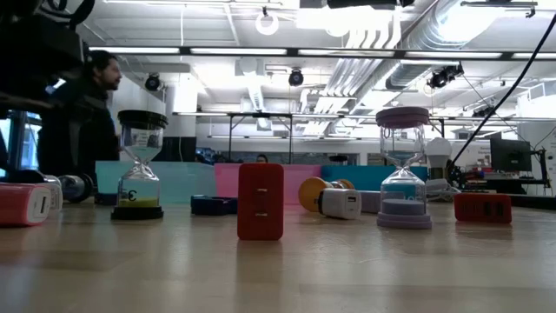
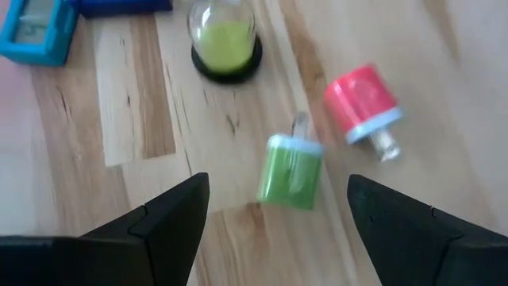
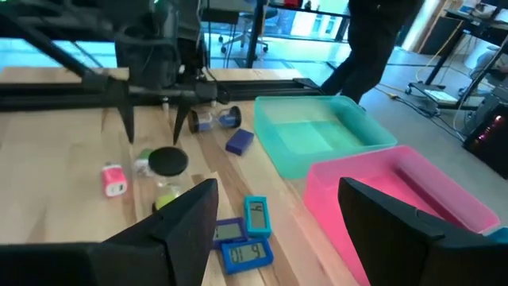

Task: Pick & Place Office items
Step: Put the green white adapter into the green bin

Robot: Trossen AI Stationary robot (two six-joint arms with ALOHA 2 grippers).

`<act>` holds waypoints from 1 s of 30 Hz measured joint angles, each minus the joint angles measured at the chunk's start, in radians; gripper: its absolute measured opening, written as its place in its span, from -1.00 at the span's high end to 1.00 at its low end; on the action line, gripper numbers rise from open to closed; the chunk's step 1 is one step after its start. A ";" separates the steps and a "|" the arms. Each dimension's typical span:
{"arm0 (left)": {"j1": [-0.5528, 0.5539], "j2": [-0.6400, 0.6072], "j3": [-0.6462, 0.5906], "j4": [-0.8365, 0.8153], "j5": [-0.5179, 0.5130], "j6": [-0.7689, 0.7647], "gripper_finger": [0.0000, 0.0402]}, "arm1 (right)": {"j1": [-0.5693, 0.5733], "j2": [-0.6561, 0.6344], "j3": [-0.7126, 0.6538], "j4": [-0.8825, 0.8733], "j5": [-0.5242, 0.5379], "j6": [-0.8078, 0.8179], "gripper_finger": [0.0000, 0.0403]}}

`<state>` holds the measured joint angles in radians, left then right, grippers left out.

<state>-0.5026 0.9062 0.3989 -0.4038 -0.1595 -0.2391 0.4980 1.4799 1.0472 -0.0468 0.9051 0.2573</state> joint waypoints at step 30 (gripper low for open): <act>0.000 0.221 -0.024 0.135 -0.018 -0.043 -0.46 | -0.094 0.000 0.000 0.029 -0.160 0.011 -0.25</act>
<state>-0.5026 1.1276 0.3744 -0.2688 -0.1776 -0.2822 0.4038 1.4796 1.0473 -0.0181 0.7446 0.2684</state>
